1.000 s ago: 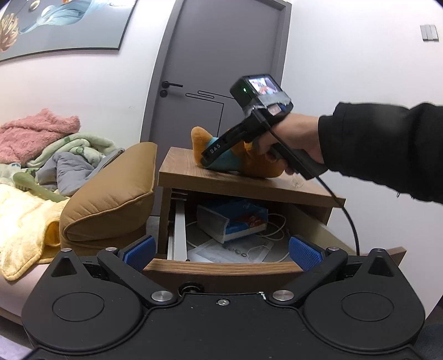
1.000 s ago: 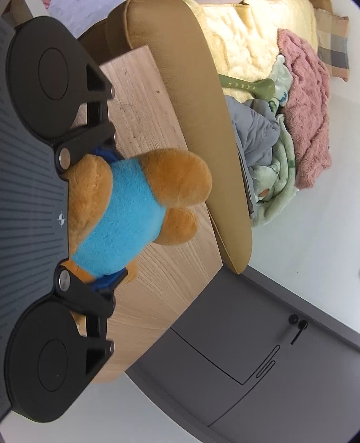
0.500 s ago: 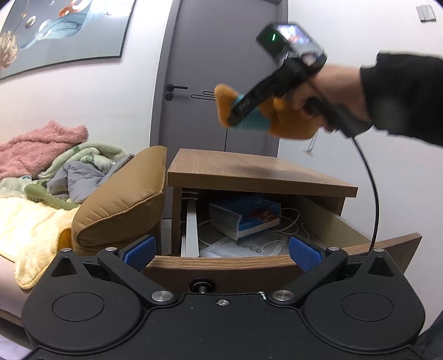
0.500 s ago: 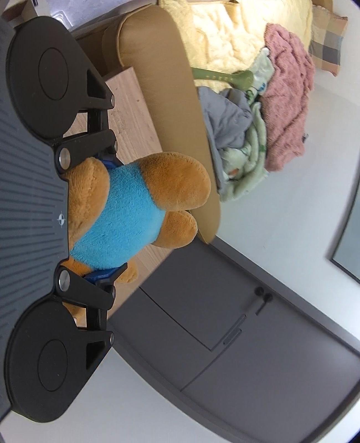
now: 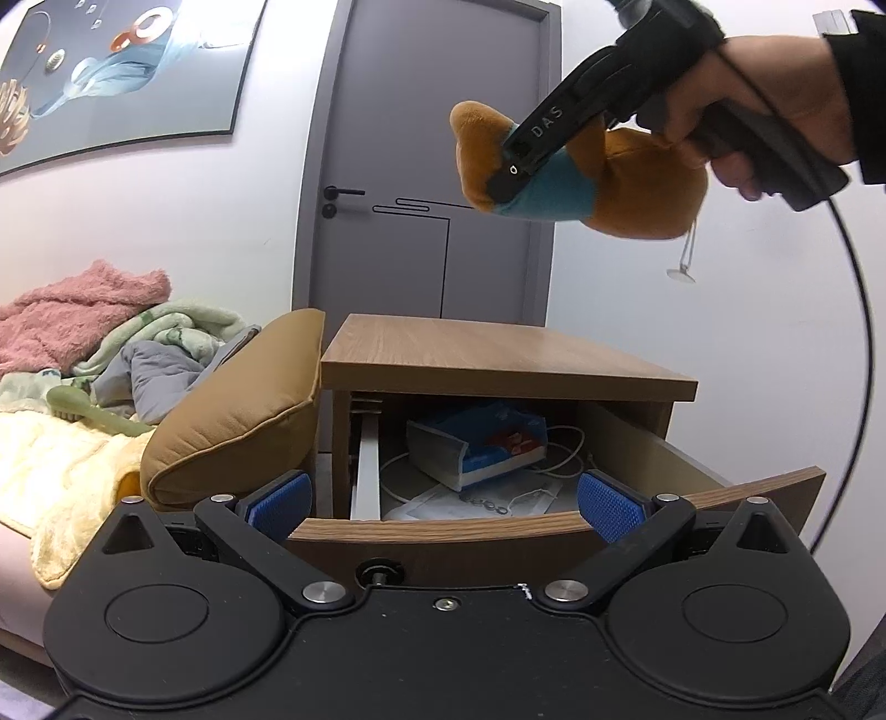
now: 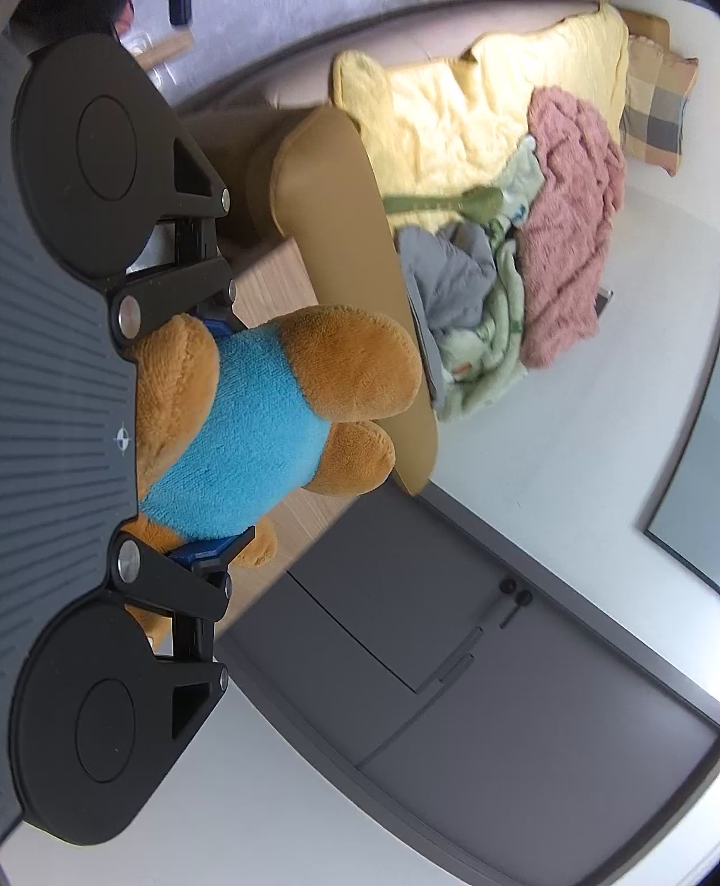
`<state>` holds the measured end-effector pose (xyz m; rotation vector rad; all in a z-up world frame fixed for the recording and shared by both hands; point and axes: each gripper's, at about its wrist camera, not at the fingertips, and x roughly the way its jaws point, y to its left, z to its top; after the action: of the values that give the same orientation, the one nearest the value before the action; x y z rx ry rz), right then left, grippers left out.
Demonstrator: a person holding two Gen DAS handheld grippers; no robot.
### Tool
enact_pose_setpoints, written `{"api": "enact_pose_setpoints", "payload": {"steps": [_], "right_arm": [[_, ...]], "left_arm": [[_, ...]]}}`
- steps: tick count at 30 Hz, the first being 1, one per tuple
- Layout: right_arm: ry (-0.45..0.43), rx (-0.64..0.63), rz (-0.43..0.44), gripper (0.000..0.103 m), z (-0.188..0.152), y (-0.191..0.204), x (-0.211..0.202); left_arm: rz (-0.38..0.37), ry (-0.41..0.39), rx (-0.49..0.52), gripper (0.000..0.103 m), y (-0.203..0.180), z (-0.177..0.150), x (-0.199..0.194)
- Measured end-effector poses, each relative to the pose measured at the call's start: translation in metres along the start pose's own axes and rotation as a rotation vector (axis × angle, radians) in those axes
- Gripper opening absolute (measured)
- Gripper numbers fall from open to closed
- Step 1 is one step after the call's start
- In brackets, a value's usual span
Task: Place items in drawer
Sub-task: 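Lower the teddy bear into the open drawer and open the right tool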
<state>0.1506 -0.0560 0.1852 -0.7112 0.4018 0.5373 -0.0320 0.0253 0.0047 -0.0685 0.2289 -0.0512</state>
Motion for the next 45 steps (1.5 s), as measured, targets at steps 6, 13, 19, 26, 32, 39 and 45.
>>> {"api": "enact_pose_setpoints", "payload": {"steps": [6,13,19,26,32,39,45], "right_arm": [[0.089,0.008,0.103,0.068,-0.021,0.027,0.011],[0.197,0.027,0.228,0.068,-0.057,0.051,0.054],[0.269,0.058,0.290,0.069,-0.081,0.050,0.095],[0.334,0.082,0.362,0.070,-0.104,0.046,0.136],[0.381,0.112,0.425,0.071,-0.114,0.040,0.155],[0.405,0.125,0.469,0.073,-0.125,0.037,0.162],[0.397,0.143,0.483,0.080,-0.123,0.033,0.155]], "left_arm": [[0.001,-0.013,-0.003,0.102,0.000,0.000,-0.005],[0.006,-0.015,-0.009,0.102,0.003,0.000,-0.009],[-0.002,-0.009,-0.002,0.102,0.005,0.000,-0.008],[-0.039,-0.006,0.009,0.102,0.005,0.000,-0.007],[-0.058,0.008,0.021,0.102,0.004,-0.001,0.000],[-0.069,0.014,0.030,0.102,-0.001,-0.002,0.004],[-0.065,0.024,0.044,0.102,-0.004,-0.004,0.007]]}}
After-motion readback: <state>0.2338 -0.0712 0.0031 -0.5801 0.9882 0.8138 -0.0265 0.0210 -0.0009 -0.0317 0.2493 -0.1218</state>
